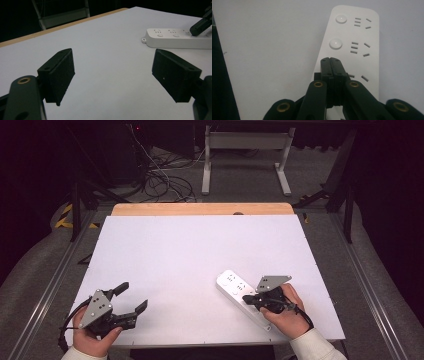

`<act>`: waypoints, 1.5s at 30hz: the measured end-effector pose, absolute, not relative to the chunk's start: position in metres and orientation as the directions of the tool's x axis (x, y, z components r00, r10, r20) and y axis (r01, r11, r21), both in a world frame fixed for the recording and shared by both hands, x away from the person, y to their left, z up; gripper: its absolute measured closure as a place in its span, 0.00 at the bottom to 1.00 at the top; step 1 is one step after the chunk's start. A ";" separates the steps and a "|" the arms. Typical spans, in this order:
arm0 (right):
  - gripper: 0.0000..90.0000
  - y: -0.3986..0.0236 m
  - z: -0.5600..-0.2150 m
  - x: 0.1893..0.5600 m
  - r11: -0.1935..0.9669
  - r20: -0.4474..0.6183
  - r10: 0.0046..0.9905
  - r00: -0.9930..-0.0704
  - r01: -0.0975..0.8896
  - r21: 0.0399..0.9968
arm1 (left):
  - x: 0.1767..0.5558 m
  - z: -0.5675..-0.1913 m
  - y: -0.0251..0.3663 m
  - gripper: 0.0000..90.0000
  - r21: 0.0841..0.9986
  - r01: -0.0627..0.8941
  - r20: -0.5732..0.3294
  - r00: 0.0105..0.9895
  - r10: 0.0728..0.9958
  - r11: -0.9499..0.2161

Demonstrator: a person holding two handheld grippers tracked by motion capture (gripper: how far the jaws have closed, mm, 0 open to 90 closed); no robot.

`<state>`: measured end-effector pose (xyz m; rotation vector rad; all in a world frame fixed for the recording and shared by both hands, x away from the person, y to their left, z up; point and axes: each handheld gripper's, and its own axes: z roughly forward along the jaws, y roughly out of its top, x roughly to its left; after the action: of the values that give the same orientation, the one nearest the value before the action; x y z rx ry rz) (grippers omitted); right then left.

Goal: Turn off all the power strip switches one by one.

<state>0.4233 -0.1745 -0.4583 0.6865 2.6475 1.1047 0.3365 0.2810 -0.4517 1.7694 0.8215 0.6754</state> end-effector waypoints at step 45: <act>1.00 -0.172 -0.445 0.412 0.554 -0.058 0.492 -0.869 0.261 0.790 | 0.336 -0.451 0.282 0.21 0.949 0.217 0.052 0.605 0.795 -0.228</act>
<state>0.4116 -0.1715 -0.4449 0.6253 2.5195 1.2140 0.3356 0.2816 -0.4511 1.7574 0.8300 0.6712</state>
